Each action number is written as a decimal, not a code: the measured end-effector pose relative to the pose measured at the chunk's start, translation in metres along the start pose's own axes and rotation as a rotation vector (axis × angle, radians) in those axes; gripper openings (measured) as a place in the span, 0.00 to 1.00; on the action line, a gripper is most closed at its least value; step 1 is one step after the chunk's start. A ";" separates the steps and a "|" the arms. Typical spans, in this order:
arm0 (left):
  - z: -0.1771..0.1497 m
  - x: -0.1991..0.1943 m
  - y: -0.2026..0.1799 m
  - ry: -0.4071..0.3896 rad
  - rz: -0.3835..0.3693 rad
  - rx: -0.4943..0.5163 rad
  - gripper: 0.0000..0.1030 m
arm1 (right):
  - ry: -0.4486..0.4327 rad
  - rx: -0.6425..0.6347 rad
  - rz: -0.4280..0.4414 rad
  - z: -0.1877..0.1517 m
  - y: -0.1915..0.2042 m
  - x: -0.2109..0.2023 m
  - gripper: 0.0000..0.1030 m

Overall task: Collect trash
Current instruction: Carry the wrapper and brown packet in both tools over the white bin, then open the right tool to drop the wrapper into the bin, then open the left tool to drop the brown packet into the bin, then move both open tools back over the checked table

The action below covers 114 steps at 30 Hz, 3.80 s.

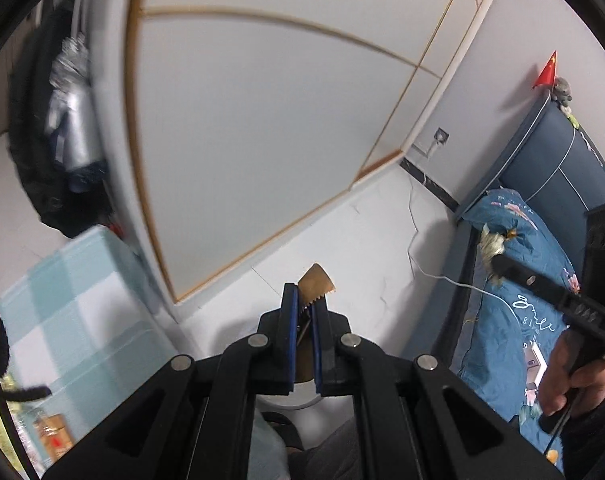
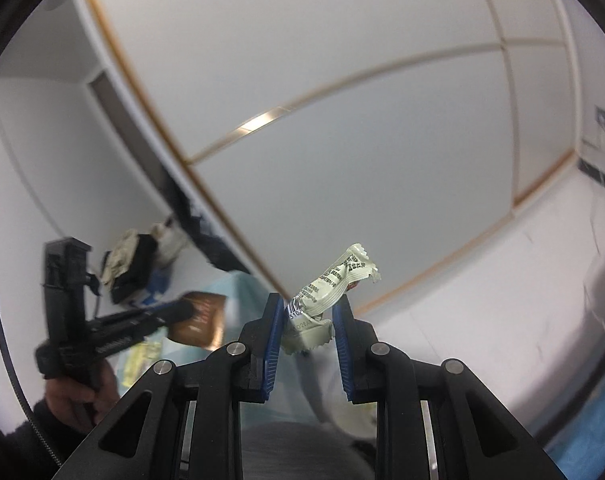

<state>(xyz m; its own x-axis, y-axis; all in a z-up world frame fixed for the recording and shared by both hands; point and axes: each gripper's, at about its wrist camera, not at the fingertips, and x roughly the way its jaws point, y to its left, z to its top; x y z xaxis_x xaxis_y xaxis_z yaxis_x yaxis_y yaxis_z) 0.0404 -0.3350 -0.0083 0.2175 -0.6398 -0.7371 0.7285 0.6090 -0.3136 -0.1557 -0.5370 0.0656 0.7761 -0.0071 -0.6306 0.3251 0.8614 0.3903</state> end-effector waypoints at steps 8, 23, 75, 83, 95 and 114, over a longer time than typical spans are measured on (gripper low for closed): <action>-0.004 0.061 0.001 0.111 -0.015 -0.005 0.02 | 0.138 0.092 -0.040 -0.033 -0.065 0.073 0.23; -0.014 0.119 0.018 0.269 -0.014 -0.074 0.02 | 0.448 0.170 0.065 -0.115 -0.099 0.215 0.24; -0.056 0.183 0.014 0.561 0.121 -0.099 0.67 | 0.349 0.390 -0.056 -0.113 -0.149 0.163 0.79; -0.048 0.165 0.012 0.485 0.166 -0.092 0.69 | 0.346 0.384 -0.059 -0.114 -0.142 0.160 0.86; -0.029 0.096 0.018 0.276 0.259 -0.141 0.69 | 0.250 0.312 -0.072 -0.080 -0.112 0.124 0.93; -0.039 -0.108 0.087 -0.159 0.421 -0.318 0.75 | -0.060 0.039 0.127 0.001 0.078 0.038 0.97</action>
<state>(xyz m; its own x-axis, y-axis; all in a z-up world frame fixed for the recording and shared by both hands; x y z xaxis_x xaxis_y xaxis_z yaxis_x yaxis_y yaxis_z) 0.0552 -0.1942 0.0209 0.5615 -0.3581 -0.7459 0.3306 0.9235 -0.1945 -0.1004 -0.4703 0.0732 0.8432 0.0695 -0.5331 0.2417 0.8368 0.4913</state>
